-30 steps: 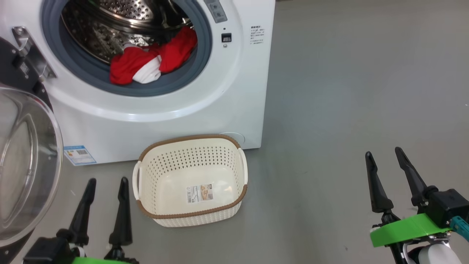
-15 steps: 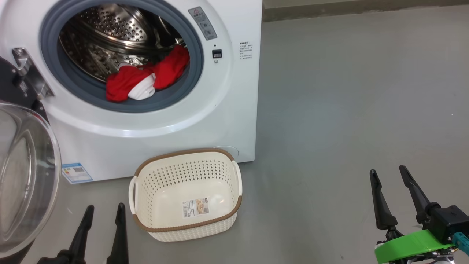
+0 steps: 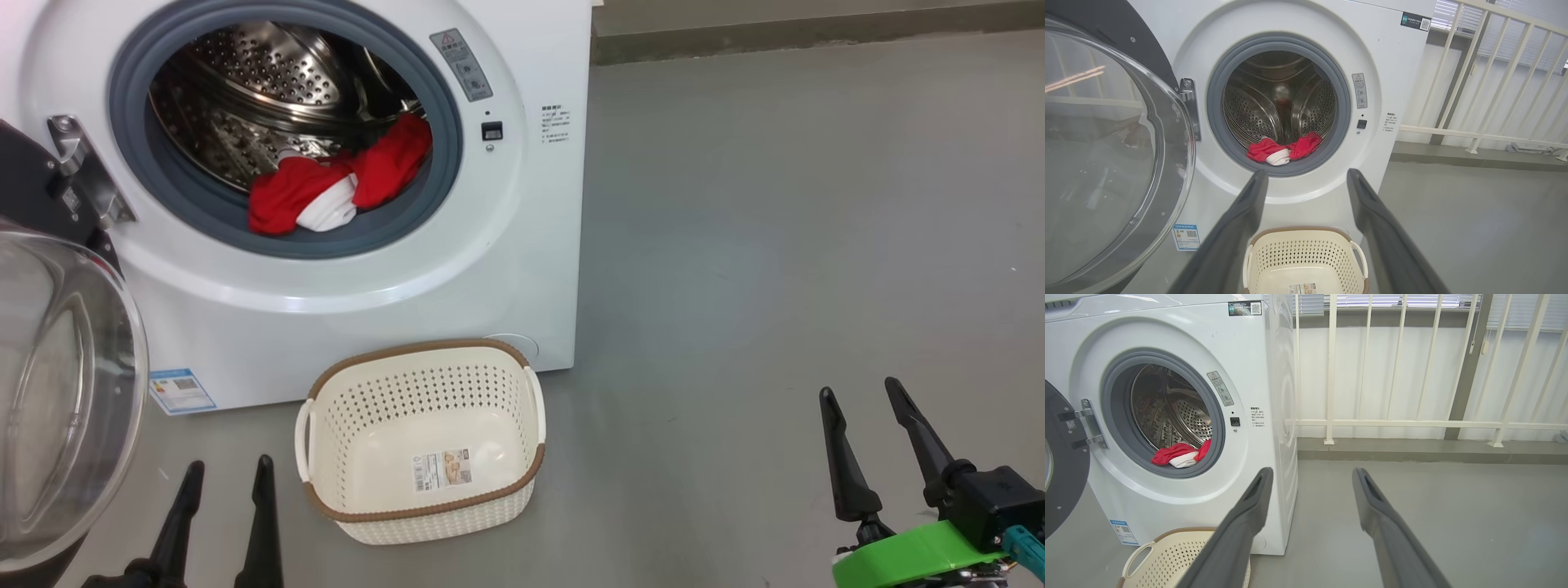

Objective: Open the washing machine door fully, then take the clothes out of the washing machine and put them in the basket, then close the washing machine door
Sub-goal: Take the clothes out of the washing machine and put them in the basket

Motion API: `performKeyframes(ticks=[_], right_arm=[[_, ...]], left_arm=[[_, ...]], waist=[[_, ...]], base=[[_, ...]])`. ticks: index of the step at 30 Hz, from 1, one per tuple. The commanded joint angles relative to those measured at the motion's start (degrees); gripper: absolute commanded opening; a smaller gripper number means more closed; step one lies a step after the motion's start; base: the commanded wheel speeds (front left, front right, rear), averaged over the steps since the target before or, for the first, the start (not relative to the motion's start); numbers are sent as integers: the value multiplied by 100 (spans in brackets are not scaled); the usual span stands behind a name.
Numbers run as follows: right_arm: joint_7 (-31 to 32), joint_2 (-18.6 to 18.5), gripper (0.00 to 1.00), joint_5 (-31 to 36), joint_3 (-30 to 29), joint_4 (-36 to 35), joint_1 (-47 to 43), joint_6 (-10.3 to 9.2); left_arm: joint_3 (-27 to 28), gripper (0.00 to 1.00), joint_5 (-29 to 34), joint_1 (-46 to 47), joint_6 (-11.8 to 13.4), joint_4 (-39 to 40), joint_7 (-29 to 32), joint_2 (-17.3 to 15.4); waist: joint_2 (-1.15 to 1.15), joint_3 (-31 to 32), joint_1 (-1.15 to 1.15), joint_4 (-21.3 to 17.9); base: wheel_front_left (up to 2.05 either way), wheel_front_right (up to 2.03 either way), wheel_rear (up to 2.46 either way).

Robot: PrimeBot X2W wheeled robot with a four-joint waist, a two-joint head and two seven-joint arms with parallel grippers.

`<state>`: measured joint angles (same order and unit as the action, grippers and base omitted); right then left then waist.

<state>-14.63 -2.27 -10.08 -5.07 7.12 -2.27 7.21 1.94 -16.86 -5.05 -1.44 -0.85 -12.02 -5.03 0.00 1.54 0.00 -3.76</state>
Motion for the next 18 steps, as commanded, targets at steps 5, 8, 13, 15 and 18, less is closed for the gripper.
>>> performKeyframes(ticks=[5,8,13,15,18], right_arm=[[-37,-61,100,-27,174,-142,110,28],[-37,-61,100,-37,188,-142,124,28],[-37,-61,100,-55,207,-137,122,28],[-37,-61,100,-62,209,-135,124,28],[-37,-61,100,-72,209,-130,129,28]], left_arm=[[167,100,-24,79,96,147,1,-94],[147,100,-19,86,111,162,7,-103],[109,100,-41,118,104,210,8,-112],[113,100,-13,144,128,249,-31,-120],[141,100,-76,175,150,295,-89,-86]], waist=[[0,-18,0,15],[0,-36,0,23],[0,-79,0,47],[0,-96,0,60],[0,-119,0,83]], base=[[50,-50,0],[105,-105,0],[160,-160,0],[200,-200,0],[171,-171,0]])
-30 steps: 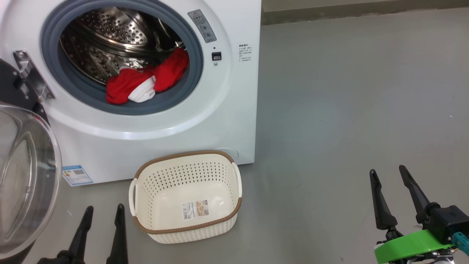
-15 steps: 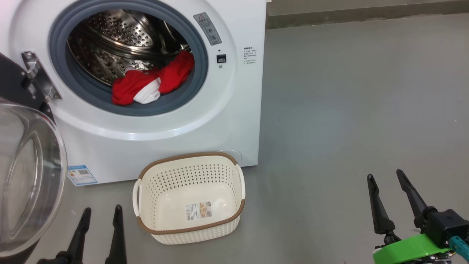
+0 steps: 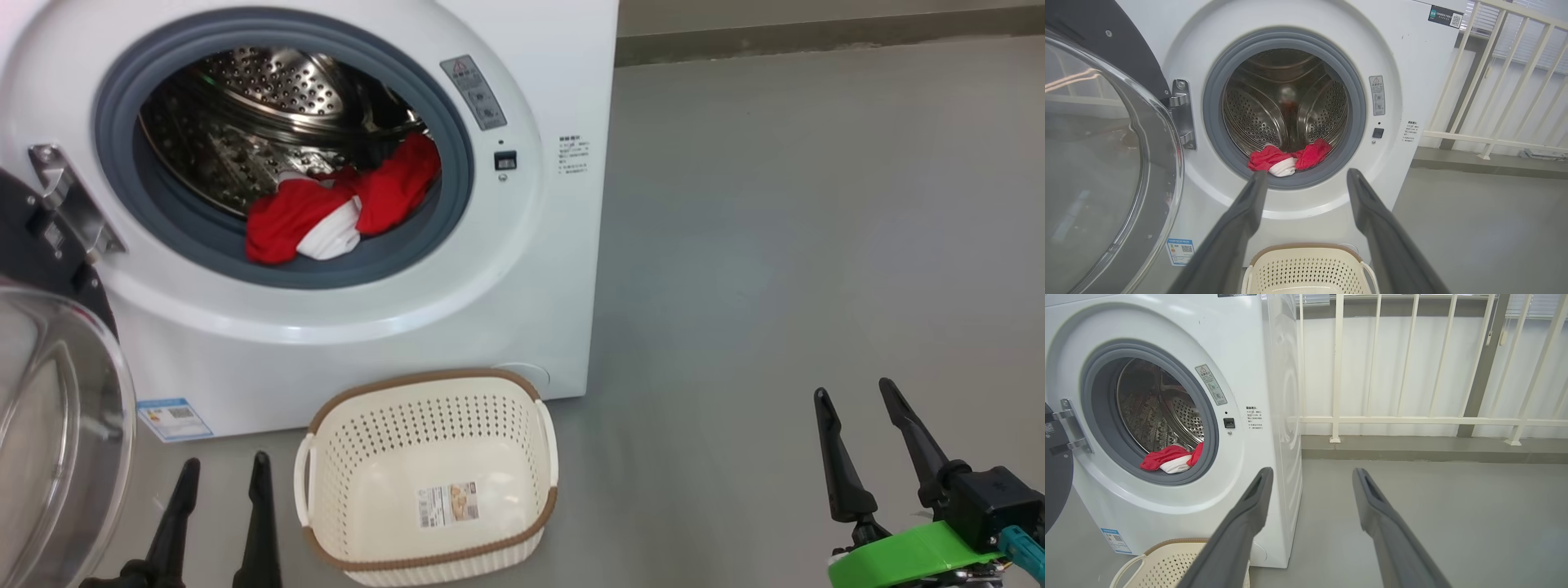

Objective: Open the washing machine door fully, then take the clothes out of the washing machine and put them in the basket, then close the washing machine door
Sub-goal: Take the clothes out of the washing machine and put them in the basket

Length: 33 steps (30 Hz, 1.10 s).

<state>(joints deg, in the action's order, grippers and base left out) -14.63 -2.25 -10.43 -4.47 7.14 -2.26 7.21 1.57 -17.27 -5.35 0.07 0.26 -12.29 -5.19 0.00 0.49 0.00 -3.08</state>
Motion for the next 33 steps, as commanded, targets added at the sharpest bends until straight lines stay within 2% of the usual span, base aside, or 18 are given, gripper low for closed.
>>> performKeyframes(ticks=[1,10,33], right_arm=[[-37,-63,100,-36,146,-130,131,28],[-37,-63,100,-46,146,-140,151,28],[-37,-63,100,-64,239,-100,199,28]], left_arm=[[167,100,-50,210,-23,193,-74,-68],[146,100,29,214,76,222,-130,-69],[12,100,-30,280,142,123,-42,-101]], waist=[[0,-23,0,24],[0,-85,0,63],[0,-50,0,174]], base=[[144,-144,0],[90,-90,0],[1,-1,0]])
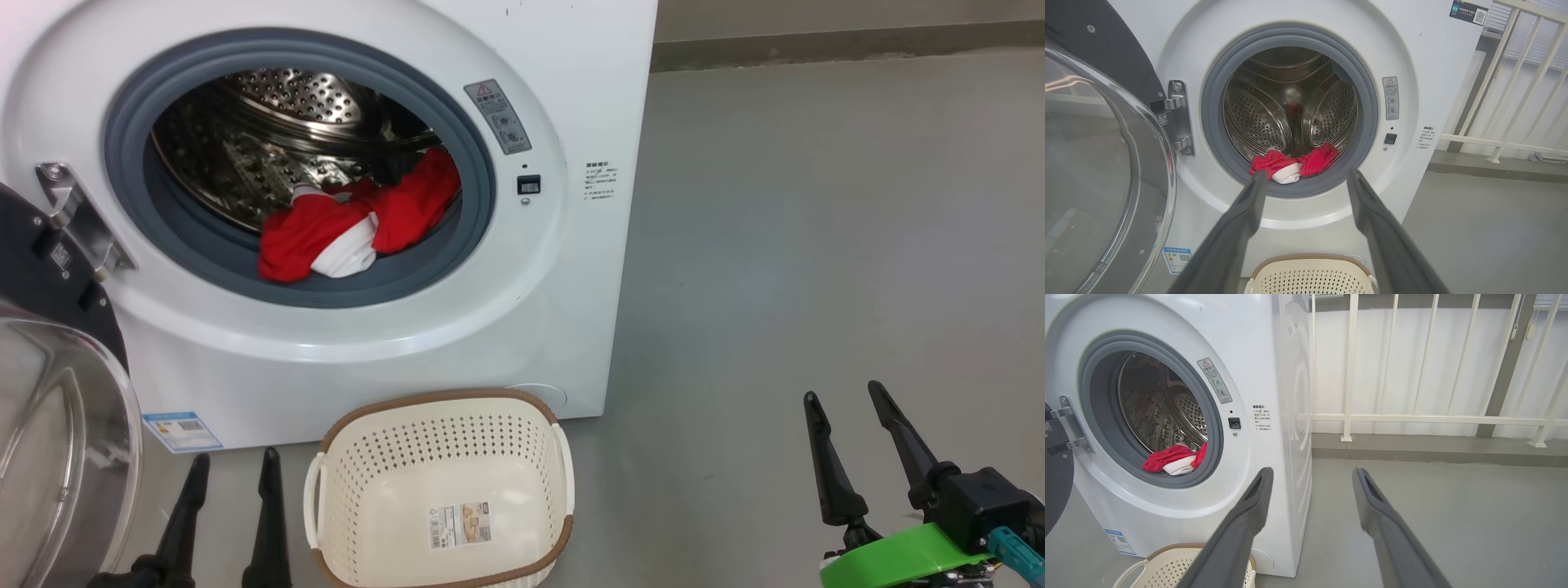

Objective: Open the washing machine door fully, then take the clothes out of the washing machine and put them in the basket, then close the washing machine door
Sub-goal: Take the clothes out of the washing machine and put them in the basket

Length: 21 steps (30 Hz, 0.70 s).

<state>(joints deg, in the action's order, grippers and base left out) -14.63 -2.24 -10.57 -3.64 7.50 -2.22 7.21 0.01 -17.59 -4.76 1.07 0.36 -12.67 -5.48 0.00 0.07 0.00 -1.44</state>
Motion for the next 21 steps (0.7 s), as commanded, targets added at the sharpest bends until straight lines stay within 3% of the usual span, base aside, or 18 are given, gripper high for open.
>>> performKeyframes(ticks=[1,21], right_arm=[[-37,-64,100,-43,165,-143,189,28],[-37,-64,100,36,197,-344,494,28]], left_arm=[[162,100,-7,230,42,105,-4,-69],[2,100,-234,1607,106,-436,-112,81]], waist=[[0,-18,0,20],[0,-1007,0,112]], base=[[0,0,0],[0,0,0]])
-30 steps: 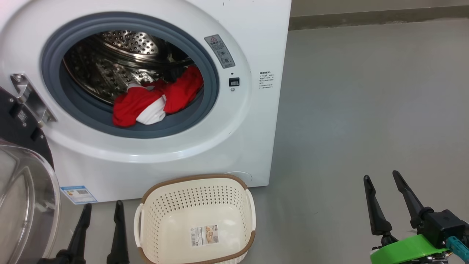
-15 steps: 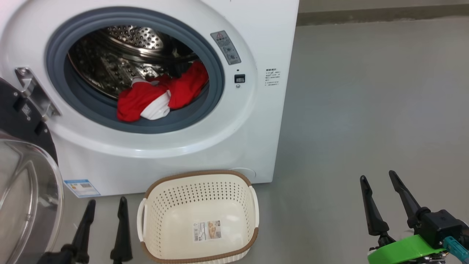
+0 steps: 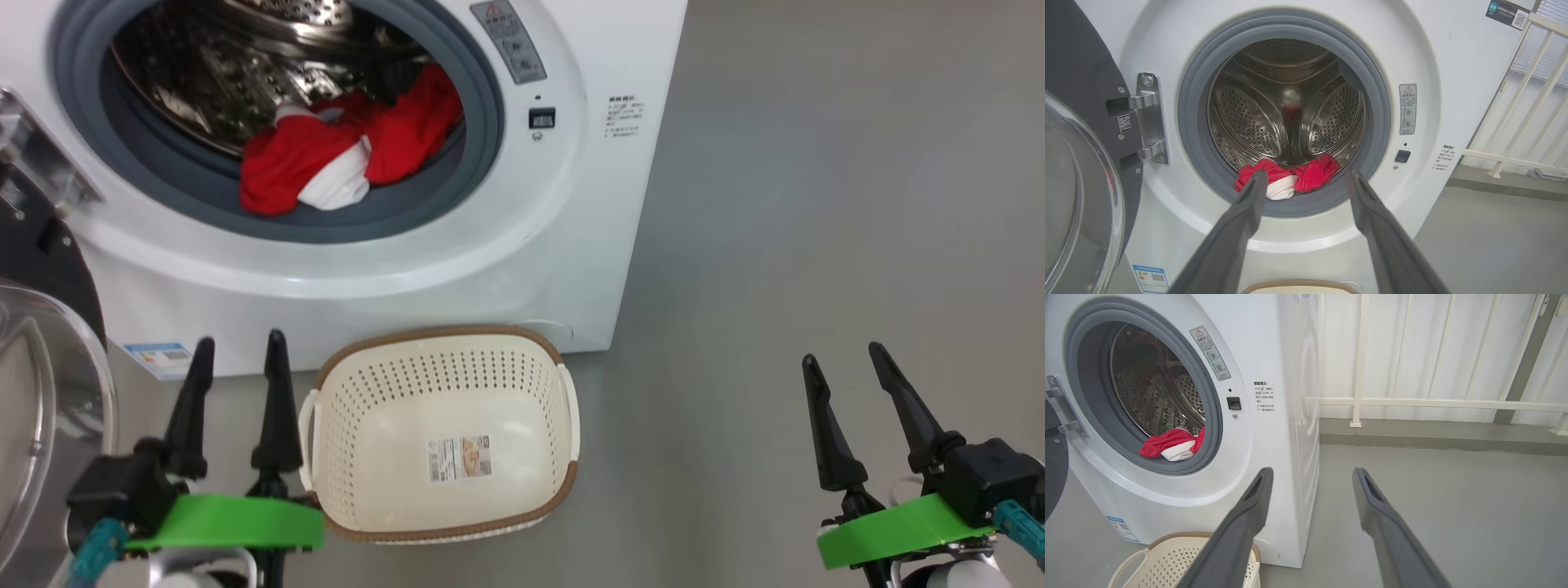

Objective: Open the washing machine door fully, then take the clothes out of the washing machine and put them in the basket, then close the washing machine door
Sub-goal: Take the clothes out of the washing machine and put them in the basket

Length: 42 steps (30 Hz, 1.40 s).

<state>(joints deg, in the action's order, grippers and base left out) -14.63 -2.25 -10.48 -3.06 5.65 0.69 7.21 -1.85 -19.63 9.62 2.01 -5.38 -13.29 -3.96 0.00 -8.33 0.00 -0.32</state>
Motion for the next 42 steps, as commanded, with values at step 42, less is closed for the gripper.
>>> performKeyframes(ticks=[42], right_arm=[[-37,-63,100,-19,309,-333,1341,28]], left_arm=[[498,100,640,5301,-112,-3113,-153,-383]], waist=[[0,-2866,0,-375]], base=[[0,0,0]])
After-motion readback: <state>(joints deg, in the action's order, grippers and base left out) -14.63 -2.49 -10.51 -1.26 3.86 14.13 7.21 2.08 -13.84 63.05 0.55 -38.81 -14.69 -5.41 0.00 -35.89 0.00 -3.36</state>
